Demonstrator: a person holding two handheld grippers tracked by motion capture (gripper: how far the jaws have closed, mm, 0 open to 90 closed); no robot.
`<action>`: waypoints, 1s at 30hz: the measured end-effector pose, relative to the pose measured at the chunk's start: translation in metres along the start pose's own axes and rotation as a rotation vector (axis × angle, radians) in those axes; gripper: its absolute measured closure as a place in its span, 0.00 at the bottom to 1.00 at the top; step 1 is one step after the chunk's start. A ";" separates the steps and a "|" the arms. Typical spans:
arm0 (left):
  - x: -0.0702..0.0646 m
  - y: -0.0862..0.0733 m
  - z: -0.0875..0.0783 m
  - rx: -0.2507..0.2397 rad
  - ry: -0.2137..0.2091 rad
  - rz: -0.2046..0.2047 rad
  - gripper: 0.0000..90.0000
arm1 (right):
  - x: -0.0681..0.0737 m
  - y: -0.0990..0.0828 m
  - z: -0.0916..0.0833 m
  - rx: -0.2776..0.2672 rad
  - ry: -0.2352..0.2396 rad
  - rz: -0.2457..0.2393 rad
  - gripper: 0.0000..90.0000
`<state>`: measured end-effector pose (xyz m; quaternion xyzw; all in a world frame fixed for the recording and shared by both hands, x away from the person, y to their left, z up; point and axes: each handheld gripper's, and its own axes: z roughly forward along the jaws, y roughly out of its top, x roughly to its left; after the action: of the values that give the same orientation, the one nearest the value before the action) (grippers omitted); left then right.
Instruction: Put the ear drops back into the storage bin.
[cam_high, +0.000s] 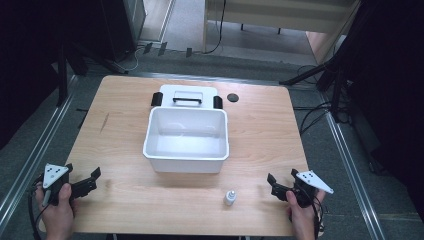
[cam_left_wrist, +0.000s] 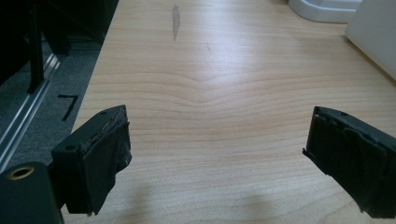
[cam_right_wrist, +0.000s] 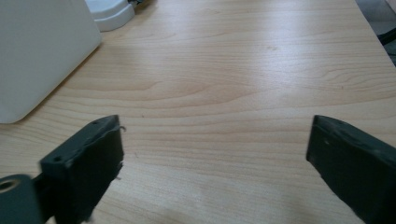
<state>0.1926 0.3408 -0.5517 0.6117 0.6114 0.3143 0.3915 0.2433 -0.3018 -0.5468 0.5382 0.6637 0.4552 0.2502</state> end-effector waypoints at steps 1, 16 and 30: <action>0.000 0.000 0.000 -0.002 0.000 0.001 0.08 | 0.001 0.000 0.000 0.001 -0.010 -0.002 0.09; -0.001 0.000 0.001 0.015 -0.001 0.014 0.08 | 0.003 0.001 -0.001 0.002 -0.025 -0.024 0.13; 0.000 0.001 0.002 0.021 -0.012 0.008 0.08 | 0.020 0.023 -0.010 0.096 -0.019 -0.090 0.14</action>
<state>0.1952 0.3408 -0.5519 0.6201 0.6099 0.3058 0.3873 0.2404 -0.2860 -0.5187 0.5233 0.7061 0.4059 0.2505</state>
